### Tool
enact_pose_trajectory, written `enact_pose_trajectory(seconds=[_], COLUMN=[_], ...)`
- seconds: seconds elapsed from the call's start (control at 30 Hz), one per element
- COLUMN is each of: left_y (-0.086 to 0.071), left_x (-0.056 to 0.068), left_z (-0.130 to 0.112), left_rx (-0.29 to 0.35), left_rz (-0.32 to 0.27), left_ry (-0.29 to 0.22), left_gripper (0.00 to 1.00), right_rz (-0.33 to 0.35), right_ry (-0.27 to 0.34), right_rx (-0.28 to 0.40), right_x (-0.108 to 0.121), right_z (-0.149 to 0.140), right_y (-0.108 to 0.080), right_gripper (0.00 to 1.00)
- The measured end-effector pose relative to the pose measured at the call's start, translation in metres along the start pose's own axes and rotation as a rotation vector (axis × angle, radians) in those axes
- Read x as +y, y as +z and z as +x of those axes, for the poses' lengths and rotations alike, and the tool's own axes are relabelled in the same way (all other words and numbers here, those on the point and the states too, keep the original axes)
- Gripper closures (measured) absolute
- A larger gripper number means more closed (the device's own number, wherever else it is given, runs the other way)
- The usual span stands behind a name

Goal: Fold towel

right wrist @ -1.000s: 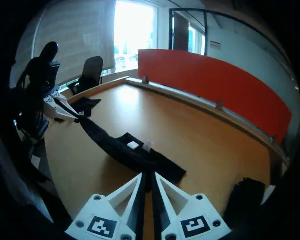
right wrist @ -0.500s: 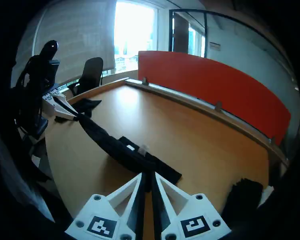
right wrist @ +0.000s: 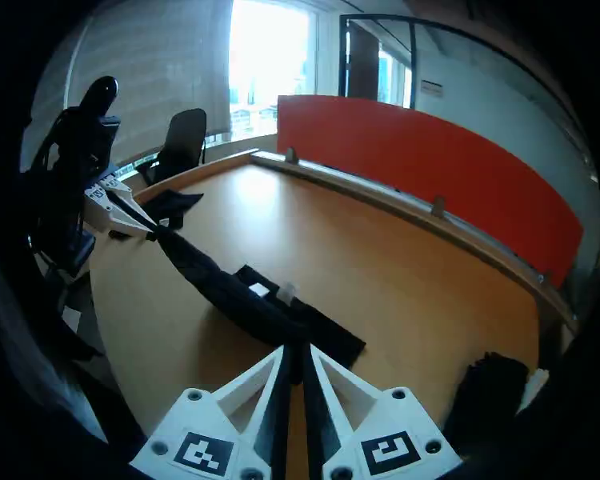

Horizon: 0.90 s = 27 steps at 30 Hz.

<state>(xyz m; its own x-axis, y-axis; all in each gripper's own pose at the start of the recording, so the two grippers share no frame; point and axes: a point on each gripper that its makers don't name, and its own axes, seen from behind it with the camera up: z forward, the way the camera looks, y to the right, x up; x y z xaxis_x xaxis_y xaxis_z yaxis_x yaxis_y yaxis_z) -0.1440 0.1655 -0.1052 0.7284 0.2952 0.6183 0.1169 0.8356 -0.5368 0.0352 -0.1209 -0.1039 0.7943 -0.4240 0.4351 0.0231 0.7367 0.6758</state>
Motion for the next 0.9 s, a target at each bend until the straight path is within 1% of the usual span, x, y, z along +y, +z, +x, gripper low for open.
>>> enact_pose_trajectory(seconds=[0.2,0.7,0.9], left_y=[0.009,0.042,0.053], left_x=[-0.001,-0.010,-0.015], left_z=[-0.005,-0.014,-0.017], left_rx=[-0.016,-0.053,-0.064], left_rz=[-0.007,-0.007,-0.001], left_ry=[0.001,-0.002,0.005], left_gripper=[0.90,0.90,0.90], right_rz=[0.002,0.004,0.006], right_ry=[0.013,0.043,0.055], right_rx=[-0.019,-0.068,-0.087], right_x=[0.001,0.005,0.005], right_z=[-0.007,-0.024,-0.031], right_y=[0.008,0.036,0.045], right_gripper=[0.91,0.92,0.91])
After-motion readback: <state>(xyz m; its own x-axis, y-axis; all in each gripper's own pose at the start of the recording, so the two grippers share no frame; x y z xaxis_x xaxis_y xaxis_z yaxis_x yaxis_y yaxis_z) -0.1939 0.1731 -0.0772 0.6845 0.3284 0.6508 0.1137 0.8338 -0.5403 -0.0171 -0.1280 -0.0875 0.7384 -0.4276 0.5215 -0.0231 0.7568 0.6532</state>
